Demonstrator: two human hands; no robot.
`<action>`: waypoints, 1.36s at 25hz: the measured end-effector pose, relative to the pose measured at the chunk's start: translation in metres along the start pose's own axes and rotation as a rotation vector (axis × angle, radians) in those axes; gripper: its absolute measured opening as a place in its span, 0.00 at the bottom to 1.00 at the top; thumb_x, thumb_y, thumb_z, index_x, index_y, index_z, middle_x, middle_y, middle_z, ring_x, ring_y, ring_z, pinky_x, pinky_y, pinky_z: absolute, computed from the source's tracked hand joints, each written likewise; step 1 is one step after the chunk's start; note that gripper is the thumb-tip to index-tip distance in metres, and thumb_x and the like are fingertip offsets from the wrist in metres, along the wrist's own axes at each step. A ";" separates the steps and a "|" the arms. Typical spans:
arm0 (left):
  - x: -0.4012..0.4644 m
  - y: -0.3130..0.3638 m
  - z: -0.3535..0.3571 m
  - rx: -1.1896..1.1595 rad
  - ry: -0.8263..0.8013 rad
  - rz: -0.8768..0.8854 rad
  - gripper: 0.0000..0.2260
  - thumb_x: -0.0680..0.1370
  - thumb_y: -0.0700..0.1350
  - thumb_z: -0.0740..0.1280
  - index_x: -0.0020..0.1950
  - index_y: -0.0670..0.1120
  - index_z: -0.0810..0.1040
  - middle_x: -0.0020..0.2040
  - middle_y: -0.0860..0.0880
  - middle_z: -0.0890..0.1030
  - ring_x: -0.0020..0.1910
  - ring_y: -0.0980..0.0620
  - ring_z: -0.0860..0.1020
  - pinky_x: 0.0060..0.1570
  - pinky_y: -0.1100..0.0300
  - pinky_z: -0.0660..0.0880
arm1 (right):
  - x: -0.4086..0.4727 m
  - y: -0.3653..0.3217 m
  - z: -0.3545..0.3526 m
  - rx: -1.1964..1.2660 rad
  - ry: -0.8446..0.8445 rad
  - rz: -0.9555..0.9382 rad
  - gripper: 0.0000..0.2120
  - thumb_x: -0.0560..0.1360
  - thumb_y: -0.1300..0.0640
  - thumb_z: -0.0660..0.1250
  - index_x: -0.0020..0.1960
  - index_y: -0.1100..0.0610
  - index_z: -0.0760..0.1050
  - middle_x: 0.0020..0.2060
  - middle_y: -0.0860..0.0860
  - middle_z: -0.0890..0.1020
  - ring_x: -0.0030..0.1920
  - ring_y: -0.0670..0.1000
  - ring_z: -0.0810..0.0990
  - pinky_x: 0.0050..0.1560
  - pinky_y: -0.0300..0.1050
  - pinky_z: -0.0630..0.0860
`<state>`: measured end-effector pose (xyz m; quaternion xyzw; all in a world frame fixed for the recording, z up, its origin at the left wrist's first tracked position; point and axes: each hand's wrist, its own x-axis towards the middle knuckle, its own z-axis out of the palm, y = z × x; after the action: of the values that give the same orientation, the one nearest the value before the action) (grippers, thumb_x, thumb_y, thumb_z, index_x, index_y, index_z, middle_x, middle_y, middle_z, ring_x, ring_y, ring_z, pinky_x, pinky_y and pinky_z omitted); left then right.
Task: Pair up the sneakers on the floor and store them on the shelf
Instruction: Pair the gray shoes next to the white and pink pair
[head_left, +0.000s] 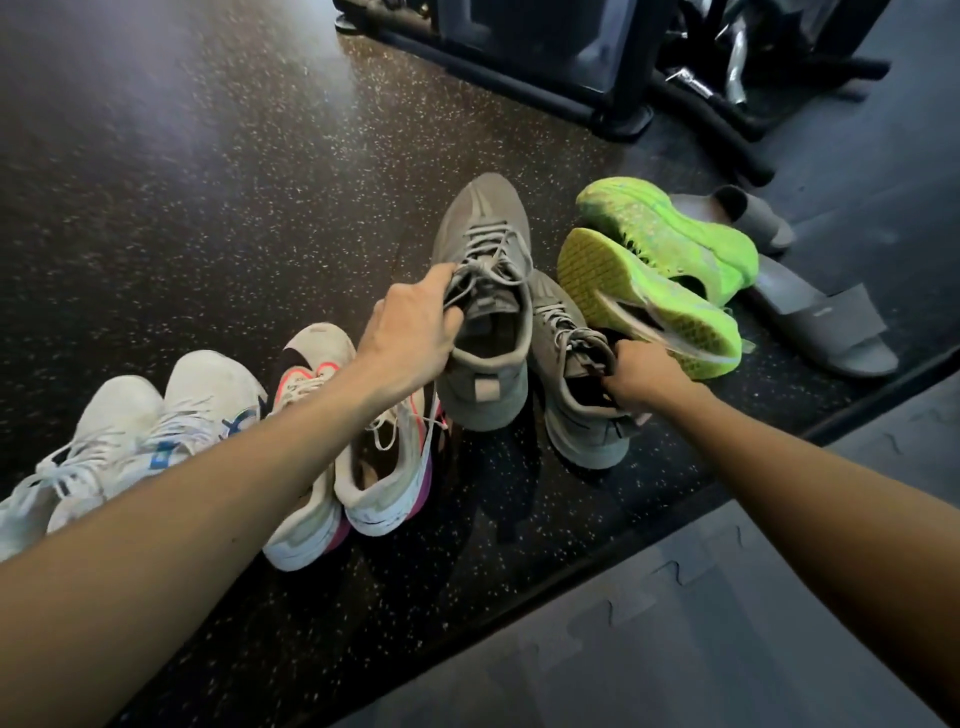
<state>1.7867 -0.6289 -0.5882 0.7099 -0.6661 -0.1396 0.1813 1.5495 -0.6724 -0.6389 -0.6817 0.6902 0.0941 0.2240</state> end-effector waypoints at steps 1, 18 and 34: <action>-0.003 -0.002 0.004 0.000 -0.011 0.005 0.17 0.77 0.44 0.61 0.66 0.50 0.71 0.51 0.35 0.80 0.51 0.32 0.77 0.47 0.49 0.72 | -0.001 0.000 0.001 -0.014 0.006 0.002 0.04 0.74 0.60 0.64 0.47 0.59 0.71 0.41 0.58 0.79 0.33 0.56 0.78 0.29 0.44 0.74; -0.059 -0.009 0.076 0.082 -0.192 -0.042 0.20 0.79 0.44 0.60 0.71 0.48 0.67 0.53 0.36 0.80 0.55 0.34 0.77 0.53 0.46 0.75 | -0.033 0.021 0.016 0.043 0.090 0.157 0.08 0.75 0.61 0.63 0.52 0.64 0.74 0.49 0.61 0.80 0.50 0.64 0.79 0.41 0.50 0.72; -0.003 -0.032 0.068 0.133 -0.183 -0.239 0.19 0.76 0.38 0.59 0.66 0.49 0.72 0.56 0.37 0.80 0.56 0.35 0.77 0.51 0.49 0.74 | -0.008 -0.043 0.017 0.110 0.047 0.019 0.12 0.73 0.62 0.63 0.55 0.65 0.76 0.53 0.62 0.81 0.55 0.64 0.80 0.50 0.51 0.77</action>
<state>1.7849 -0.6297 -0.6630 0.7788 -0.5984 -0.1800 0.0547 1.5942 -0.6598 -0.6428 -0.6638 0.7058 0.0421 0.2439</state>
